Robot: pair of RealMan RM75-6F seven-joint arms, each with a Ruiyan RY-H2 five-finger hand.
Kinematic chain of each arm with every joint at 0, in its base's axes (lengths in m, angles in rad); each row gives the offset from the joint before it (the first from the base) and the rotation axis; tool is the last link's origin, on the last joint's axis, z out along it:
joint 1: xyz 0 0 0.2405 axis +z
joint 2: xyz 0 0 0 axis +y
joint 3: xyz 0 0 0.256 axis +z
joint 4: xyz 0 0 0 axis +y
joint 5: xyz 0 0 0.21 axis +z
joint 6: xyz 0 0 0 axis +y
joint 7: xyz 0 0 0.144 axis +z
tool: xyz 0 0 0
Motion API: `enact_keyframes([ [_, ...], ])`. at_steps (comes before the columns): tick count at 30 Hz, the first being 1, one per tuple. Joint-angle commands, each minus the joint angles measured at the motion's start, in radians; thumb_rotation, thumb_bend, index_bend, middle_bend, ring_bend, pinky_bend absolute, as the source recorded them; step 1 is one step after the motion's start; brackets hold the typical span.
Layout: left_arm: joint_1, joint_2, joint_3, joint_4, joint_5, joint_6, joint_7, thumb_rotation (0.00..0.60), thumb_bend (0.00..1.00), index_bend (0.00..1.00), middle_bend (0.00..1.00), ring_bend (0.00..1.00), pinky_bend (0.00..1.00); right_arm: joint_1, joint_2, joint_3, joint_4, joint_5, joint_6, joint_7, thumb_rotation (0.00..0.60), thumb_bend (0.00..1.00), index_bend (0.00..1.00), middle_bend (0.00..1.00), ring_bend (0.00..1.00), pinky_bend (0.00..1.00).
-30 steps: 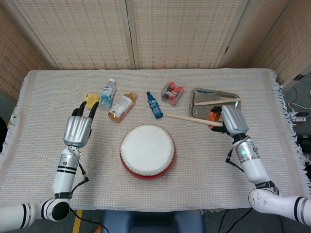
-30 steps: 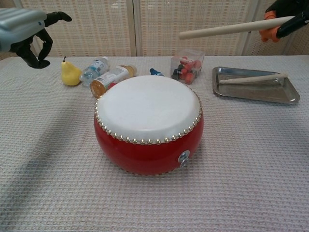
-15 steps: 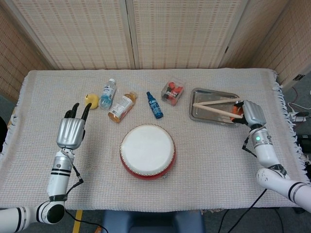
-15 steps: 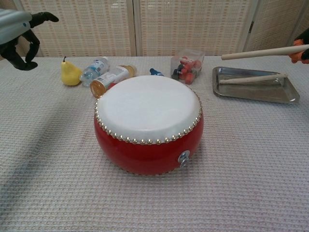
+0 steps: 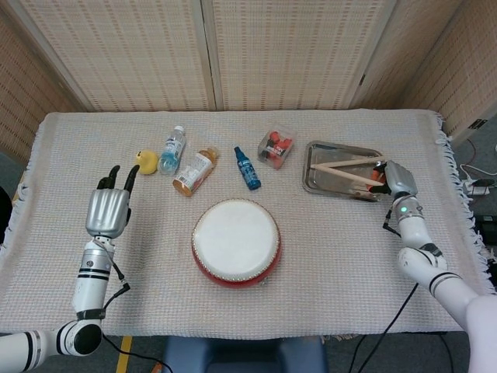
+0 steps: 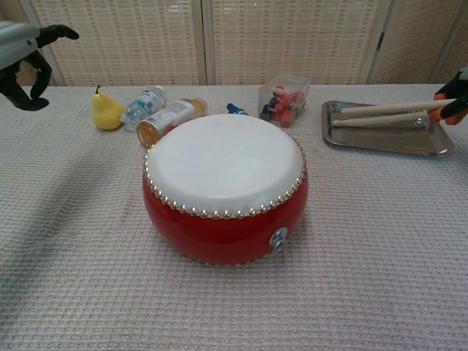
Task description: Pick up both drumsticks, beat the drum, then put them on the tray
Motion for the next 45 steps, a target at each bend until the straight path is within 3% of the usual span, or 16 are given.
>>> enact_keyframes([
  [1, 0.003, 0.000, -0.001, 0.003, -0.001, -0.002, -0.004, 0.600, 0.30, 0.00, 0.09, 0.05, 0.23, 0.022, -0.037, -0.003, 0.053, -0.036, -0.046, 0.017, 0.600, 0.67, 0.67, 0.54, 0.43, 0.30],
  [4, 0.005, 0.000, -0.001, 0.007, 0.003, -0.004, -0.008, 0.600, 0.30, 0.00, 0.09, 0.04, 0.23, 0.030, -0.053, 0.001, 0.084, -0.056, -0.063, 0.029, 0.600, 0.64, 0.42, 0.42, 0.26, 0.22],
  [8, 0.011, 0.001, -0.002, 0.008, 0.007, -0.002, -0.015, 0.600, 0.30, 0.00, 0.09, 0.04, 0.22, 0.035, -0.074, 0.009, 0.129, -0.076, -0.062, 0.040, 0.600, 0.55, 0.18, 0.28, 0.12, 0.14],
  [11, 0.015, 0.004, -0.003, 0.010, 0.008, -0.004, -0.020, 0.600, 0.30, 0.00, 0.09, 0.04, 0.22, 0.037, -0.086, 0.016, 0.159, -0.082, -0.061, 0.042, 0.600, 0.50, 0.07, 0.21, 0.06, 0.10],
  [14, 0.017, 0.004, -0.009, 0.012, 0.000, -0.010, -0.031, 0.600, 0.30, 0.00, 0.09, 0.04, 0.22, 0.037, -0.088, 0.027, 0.170, -0.083, -0.067, 0.053, 0.600, 0.40, 0.01, 0.18, 0.02, 0.09],
  [21, 0.019, 0.002, -0.012, 0.024, -0.006, -0.019, -0.034, 0.600, 0.30, 0.00, 0.09, 0.03, 0.22, 0.034, -0.096, 0.035, 0.201, -0.086, -0.083, 0.043, 0.600, 0.17, 0.00, 0.11, 0.00, 0.06],
  [28, 0.020, 0.009, -0.018, 0.024, -0.005, -0.020, -0.038, 0.600, 0.30, 0.00, 0.08, 0.03, 0.22, 0.030, -0.070, 0.053, 0.168, -0.095, -0.070, 0.048, 0.600, 0.15, 0.00, 0.10, 0.00, 0.06],
  [31, 0.024, 0.018, -0.021, 0.025, 0.006, -0.020, -0.050, 0.600, 0.30, 0.00, 0.09, 0.03, 0.22, 0.003, -0.015, 0.052, 0.073, -0.129, 0.002, 0.050, 0.600, 0.15, 0.00, 0.10, 0.00, 0.06],
  [35, 0.034, 0.037, -0.015, 0.035, 0.027, -0.029, -0.083, 0.600, 0.30, 0.00, 0.09, 0.03, 0.22, -0.082, 0.110, 0.019, -0.149, -0.214, 0.192, 0.006, 0.600, 0.14, 0.01, 0.10, 0.02, 0.09],
  [39, 0.054, 0.054, -0.009, 0.057, 0.046, -0.040, -0.141, 0.600, 0.30, 0.01, 0.10, 0.05, 0.22, -0.184, 0.253, -0.017, -0.383, -0.260, 0.345, -0.067, 0.600, 0.15, 0.19, 0.12, 0.05, 0.11],
  [45, 0.100, 0.089, 0.022, 0.094, 0.100, -0.047, -0.238, 0.600, 0.30, 0.05, 0.12, 0.06, 0.22, -0.326, 0.451, -0.081, -0.670, -0.326, 0.473, -0.055, 0.600, 0.19, 0.22, 0.12, 0.07, 0.19],
])
